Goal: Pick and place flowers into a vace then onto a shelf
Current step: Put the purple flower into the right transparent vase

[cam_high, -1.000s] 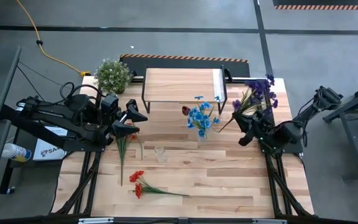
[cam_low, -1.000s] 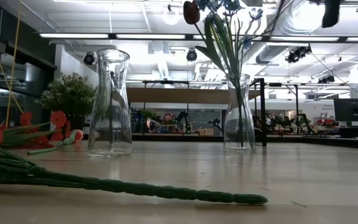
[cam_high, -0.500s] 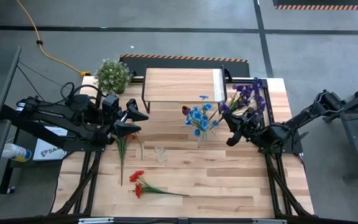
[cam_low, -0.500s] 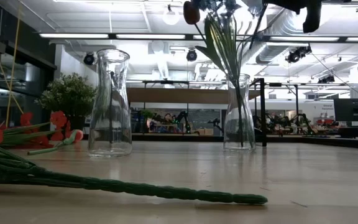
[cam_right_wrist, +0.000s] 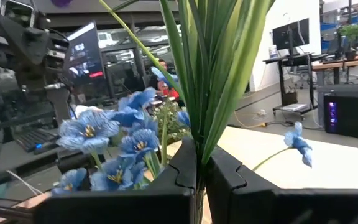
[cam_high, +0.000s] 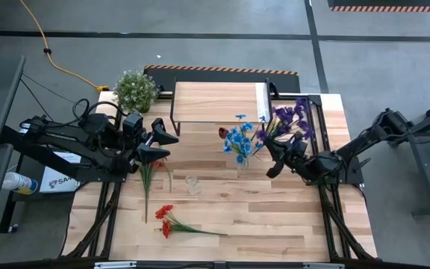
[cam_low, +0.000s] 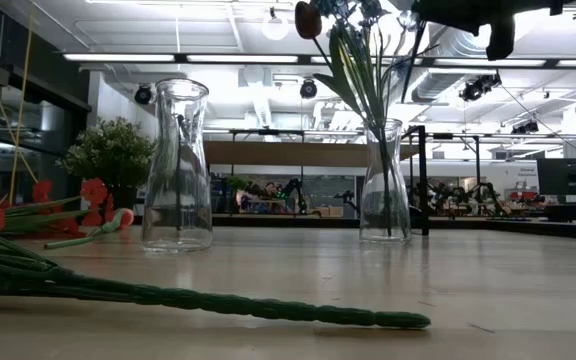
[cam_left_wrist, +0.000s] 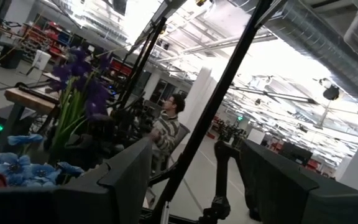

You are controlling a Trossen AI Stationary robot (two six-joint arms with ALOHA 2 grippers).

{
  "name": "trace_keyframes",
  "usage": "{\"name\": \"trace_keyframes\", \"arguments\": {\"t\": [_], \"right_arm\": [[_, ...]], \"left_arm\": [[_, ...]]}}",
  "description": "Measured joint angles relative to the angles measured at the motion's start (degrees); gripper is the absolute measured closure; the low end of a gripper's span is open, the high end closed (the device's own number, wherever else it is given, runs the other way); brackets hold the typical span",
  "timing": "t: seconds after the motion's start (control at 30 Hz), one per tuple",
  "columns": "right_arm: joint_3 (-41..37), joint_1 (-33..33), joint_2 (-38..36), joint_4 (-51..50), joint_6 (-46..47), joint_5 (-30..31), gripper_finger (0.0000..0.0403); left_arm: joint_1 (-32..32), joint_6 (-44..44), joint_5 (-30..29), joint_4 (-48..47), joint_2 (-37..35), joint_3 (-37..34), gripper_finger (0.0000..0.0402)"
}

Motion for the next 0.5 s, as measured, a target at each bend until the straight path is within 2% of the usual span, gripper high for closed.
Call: {"name": "trace_keyframes", "arguments": {"t": [0.1, 0.5], "right_arm": [[0.0, -0.5, 1.1, 0.4, 0.0, 0.4, 0.0400], [0.1, -4.9, 4.6, 3.0, 0.6, -4.1, 0.0400]], "left_arm": [[0.0, 0.0, -0.1, 0.0, 0.0, 0.0, 0.0124], [0.0, 0.0, -0.1, 0.0, 0.0, 0.0, 0.0124]]}}
